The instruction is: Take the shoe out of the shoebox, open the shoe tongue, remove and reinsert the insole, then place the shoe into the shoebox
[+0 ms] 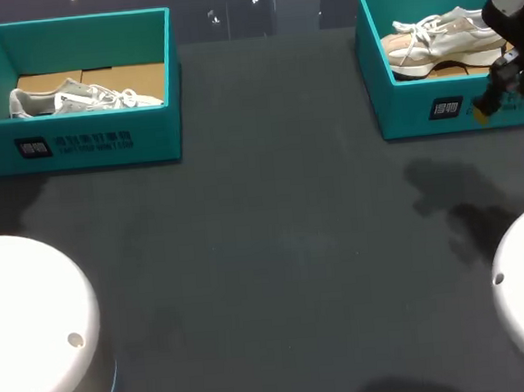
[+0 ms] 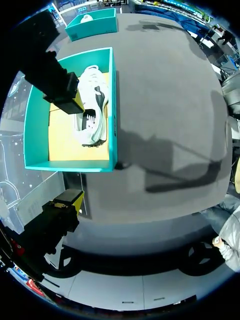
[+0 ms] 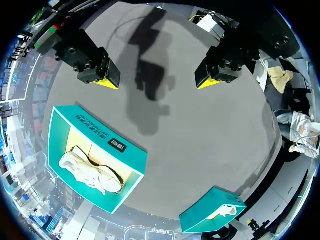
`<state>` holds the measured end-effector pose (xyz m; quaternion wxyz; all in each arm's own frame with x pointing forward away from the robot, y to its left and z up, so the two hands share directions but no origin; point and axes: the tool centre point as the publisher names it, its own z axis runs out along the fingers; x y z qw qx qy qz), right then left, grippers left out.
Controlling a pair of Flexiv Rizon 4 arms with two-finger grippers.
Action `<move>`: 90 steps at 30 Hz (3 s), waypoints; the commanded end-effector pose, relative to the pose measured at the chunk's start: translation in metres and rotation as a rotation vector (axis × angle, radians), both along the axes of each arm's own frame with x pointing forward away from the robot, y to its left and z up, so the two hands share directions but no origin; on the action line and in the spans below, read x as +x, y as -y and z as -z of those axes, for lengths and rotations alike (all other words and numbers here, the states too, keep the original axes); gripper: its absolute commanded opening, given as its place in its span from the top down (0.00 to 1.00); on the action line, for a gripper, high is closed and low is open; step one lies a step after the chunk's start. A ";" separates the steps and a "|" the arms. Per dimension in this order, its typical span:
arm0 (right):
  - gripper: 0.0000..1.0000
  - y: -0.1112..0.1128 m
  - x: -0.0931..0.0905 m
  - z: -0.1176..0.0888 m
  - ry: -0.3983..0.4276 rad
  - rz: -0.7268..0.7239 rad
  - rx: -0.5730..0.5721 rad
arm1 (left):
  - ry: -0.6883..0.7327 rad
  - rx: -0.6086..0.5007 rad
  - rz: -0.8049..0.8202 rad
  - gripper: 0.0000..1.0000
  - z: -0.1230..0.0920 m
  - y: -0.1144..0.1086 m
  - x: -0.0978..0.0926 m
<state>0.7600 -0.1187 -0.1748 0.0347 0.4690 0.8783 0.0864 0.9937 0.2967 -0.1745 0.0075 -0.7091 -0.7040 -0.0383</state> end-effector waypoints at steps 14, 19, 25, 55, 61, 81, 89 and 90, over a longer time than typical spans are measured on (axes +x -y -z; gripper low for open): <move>0.00 0.019 0.049 -0.002 0.003 0.144 -0.045 | -0.001 0.001 0.001 0.00 0.000 0.000 0.001; 0.00 0.037 0.082 -0.008 -0.027 0.243 -0.076 | -0.001 0.001 0.001 0.00 0.000 0.000 0.001; 0.00 0.055 0.116 -0.017 -0.037 0.331 -0.095 | -0.001 0.001 0.001 0.00 0.000 0.000 0.001; 0.00 0.109 0.288 0.011 -0.083 0.497 -0.174 | -0.001 0.001 0.001 0.00 0.000 0.000 0.001; 0.00 0.114 0.299 0.016 -0.091 0.495 -0.169 | -0.001 0.001 0.001 0.00 0.000 0.000 0.001; 0.00 0.138 0.335 0.027 -0.065 0.582 -0.224 | -0.001 0.001 0.001 0.00 0.000 0.000 0.001; 0.00 0.159 0.362 0.054 -0.057 0.564 -0.231 | -0.001 0.001 0.001 0.00 0.000 0.000 0.001; 0.00 0.161 0.365 0.058 -0.060 0.567 -0.231 | -0.001 0.001 0.001 0.00 0.000 0.000 0.001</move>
